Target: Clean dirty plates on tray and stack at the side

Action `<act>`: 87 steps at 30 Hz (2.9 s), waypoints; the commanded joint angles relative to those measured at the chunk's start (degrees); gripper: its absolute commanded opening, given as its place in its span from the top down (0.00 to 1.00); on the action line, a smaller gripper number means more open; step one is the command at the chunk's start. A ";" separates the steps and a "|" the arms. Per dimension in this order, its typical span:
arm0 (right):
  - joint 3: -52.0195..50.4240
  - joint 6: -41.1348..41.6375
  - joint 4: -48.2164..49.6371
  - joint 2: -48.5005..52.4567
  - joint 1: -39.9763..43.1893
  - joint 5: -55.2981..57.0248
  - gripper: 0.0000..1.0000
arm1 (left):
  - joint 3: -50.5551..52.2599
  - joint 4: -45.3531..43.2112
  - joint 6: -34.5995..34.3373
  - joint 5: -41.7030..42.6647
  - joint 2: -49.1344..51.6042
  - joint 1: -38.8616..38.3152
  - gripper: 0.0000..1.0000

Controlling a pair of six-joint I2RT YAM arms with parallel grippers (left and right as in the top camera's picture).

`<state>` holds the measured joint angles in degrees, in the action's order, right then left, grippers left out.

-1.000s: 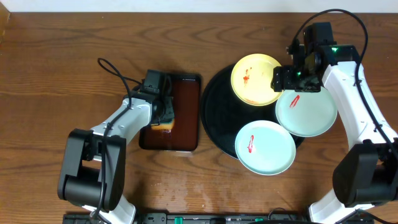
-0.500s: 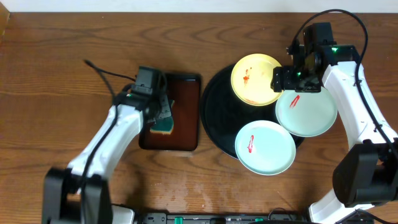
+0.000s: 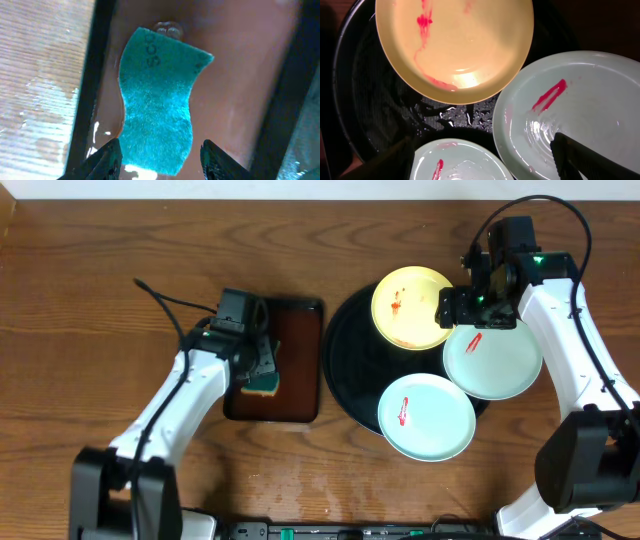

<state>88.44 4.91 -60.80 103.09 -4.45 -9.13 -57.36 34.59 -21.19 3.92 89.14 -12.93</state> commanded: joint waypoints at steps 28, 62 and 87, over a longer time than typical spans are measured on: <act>0.74 -0.74 -0.28 0.04 -0.48 0.33 0.14 | 1.68 -6.21 -0.13 -1.62 13.07 -0.17 0.51; 0.72 -0.74 -0.26 0.04 -0.48 0.33 0.14 | 0.22 -4.24 0.48 -1.62 2.05 0.09 0.92; 0.74 -0.76 -0.31 0.04 -0.48 0.33 0.14 | 0.22 -4.09 2.56 60.33 0.33 19.82 0.92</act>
<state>88.44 4.91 -60.99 103.09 -4.45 -9.13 -56.93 30.46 -19.51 50.00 90.02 4.19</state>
